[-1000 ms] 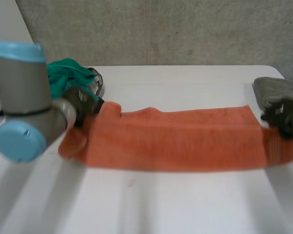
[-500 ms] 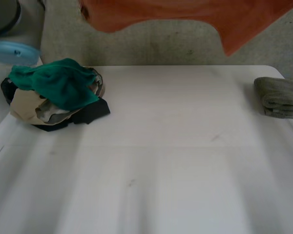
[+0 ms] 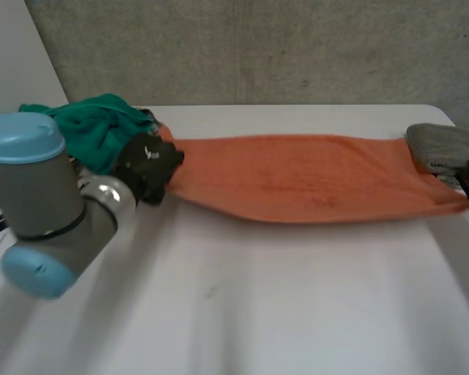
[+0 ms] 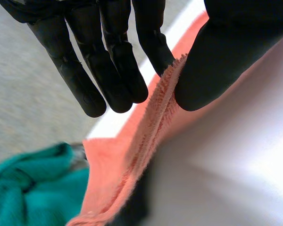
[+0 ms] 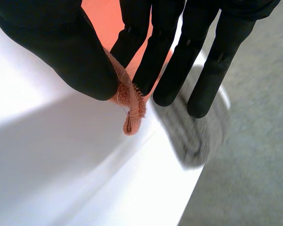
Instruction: Fold the laundry.
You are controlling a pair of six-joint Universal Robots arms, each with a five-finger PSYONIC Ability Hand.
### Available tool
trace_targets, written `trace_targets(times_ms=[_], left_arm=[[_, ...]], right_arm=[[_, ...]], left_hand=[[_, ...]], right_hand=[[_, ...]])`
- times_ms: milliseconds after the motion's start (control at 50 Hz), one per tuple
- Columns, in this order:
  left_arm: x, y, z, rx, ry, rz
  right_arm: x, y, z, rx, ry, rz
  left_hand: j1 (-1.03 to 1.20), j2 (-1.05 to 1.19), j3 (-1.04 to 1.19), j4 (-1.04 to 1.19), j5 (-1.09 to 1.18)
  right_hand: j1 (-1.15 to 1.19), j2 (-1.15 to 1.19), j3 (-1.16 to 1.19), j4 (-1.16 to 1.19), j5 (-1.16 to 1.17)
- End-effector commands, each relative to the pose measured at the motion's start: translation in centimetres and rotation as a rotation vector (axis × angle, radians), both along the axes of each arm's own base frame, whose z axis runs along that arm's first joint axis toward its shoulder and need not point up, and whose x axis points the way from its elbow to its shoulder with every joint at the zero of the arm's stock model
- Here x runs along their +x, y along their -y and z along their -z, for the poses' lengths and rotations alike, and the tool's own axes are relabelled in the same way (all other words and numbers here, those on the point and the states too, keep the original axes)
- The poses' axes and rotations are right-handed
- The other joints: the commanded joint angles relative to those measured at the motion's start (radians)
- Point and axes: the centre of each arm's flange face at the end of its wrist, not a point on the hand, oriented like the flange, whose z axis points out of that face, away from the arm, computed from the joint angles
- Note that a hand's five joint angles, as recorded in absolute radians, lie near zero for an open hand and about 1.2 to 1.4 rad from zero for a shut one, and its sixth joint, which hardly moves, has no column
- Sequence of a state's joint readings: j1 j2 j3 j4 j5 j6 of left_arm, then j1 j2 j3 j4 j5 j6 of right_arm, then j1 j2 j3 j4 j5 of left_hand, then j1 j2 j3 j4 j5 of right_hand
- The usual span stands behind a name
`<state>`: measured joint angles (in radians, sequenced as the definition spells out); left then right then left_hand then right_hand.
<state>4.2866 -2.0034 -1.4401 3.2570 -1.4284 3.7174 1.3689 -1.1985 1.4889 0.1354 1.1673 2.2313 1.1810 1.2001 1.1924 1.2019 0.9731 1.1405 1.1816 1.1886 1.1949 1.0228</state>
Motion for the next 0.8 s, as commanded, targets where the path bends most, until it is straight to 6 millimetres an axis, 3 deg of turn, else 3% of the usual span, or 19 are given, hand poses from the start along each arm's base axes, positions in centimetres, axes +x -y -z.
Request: trace_targets(times_ms=[20,100,160,220,300,460,620,800], left_arm=[[3.6,-10.3,-0.7,0.278,0.293,0.01],[5.0,-13.8,-1.2,0.382,0.387,0.017],[5.5,-15.1,-1.4,0.427,0.42,0.031],[5.5,-15.0,-1.5,0.425,0.413,0.033],[4.8,-12.7,-1.3,0.37,0.375,0.017],[1.7,-5.0,0.5,0.221,0.354,0.01],[-0.5,0.6,1.2,0.137,0.327,-0.01],[-2.6,5.8,1.2,0.004,0.269,-0.035]], right_arm=[[-3.6,-5.9,-2.7,0.199,-0.219,-0.039],[-4.1,-7.7,-2.9,0.263,-0.277,-0.11],[-4.1,-8.3,-2.9,0.28,-0.295,-0.159],[-4.1,-8.1,-2.6,0.28,-0.277,-0.17],[-4.1,-7.1,-1.7,0.273,-0.24,-0.167],[-1.0,-3.5,0.3,0.177,-0.217,-0.179],[0.8,0.5,2.3,0.051,-0.208,-0.118],[2.5,4.5,2.2,-0.16,-0.153,-0.07]], left_hand=[[0.215,0.196,0.204,0.194,0.249],[0.215,0.196,0.204,0.194,0.249],[0.215,0.196,0.204,0.194,0.249],[0.215,0.196,0.204,0.194,0.249],[0.215,0.196,0.204,0.194,0.249],[0.215,0.196,0.204,0.194,0.249],[0.215,0.196,0.204,0.194,0.249],[0.215,0.196,0.204,0.194,0.249]], right_hand=[[0.256,0.215,0.208,0.201,0.199],[0.256,0.215,0.208,0.201,0.199],[0.256,0.215,0.208,0.201,0.199],[0.256,0.215,0.208,0.201,0.199],[0.256,0.215,0.208,0.201,0.199],[0.256,0.215,0.208,0.201,0.199],[0.256,0.215,0.208,0.201,0.199],[0.256,0.215,0.208,0.201,0.199]])
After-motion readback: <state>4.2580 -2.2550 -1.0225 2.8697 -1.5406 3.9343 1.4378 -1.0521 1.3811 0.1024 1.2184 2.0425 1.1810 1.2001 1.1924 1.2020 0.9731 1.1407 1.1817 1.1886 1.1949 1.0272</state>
